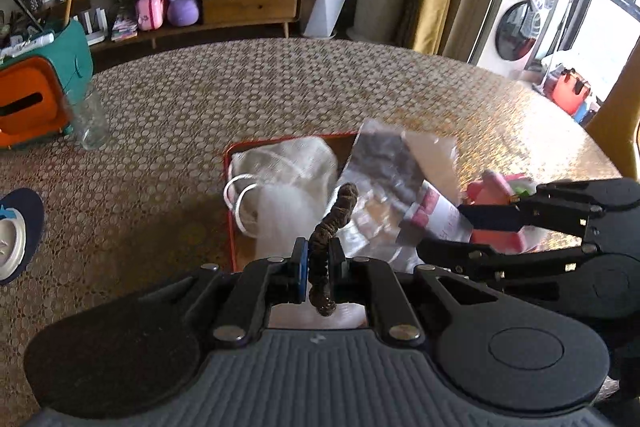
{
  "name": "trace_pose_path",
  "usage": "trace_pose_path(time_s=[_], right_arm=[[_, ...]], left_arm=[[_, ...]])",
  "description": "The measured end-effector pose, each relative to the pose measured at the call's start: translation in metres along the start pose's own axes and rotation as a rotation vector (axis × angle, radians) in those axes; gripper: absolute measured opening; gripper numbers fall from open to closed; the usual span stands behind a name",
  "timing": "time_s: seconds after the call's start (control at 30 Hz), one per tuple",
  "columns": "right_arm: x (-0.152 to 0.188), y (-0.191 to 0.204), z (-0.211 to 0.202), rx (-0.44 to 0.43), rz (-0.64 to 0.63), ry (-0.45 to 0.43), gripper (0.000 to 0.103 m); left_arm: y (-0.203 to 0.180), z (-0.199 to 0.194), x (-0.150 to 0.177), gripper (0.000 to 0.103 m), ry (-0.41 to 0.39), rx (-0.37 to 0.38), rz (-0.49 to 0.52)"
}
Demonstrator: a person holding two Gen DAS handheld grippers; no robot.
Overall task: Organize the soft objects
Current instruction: 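Lower the hair tie and sachet into the red box and open both tools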
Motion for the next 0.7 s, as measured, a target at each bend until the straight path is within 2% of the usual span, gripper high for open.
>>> trace_pose_path(time_s=[0.33, 0.57, 0.7], right_arm=[[0.003, 0.001, 0.034, 0.017, -0.015, 0.052, 0.04], [0.008, -0.001, 0.044, 0.031, -0.022, 0.064, 0.041], [0.009, 0.002, 0.046, 0.048, -0.046, 0.061, 0.042]], left_arm=[[0.011, 0.027, 0.009, 0.01, 0.057, -0.029, 0.005], [0.006, 0.034, 0.012, 0.01, 0.058, -0.041, 0.037], [0.0, 0.036, 0.014, 0.01, 0.059, -0.081, 0.072]])
Point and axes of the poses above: each gripper's, at about its wrist camera, not at the fingertips, and z roughly the way its jaws point, y to its left, x to its underside, the point moved 2 cm from there along z, roughly the way its jaws point
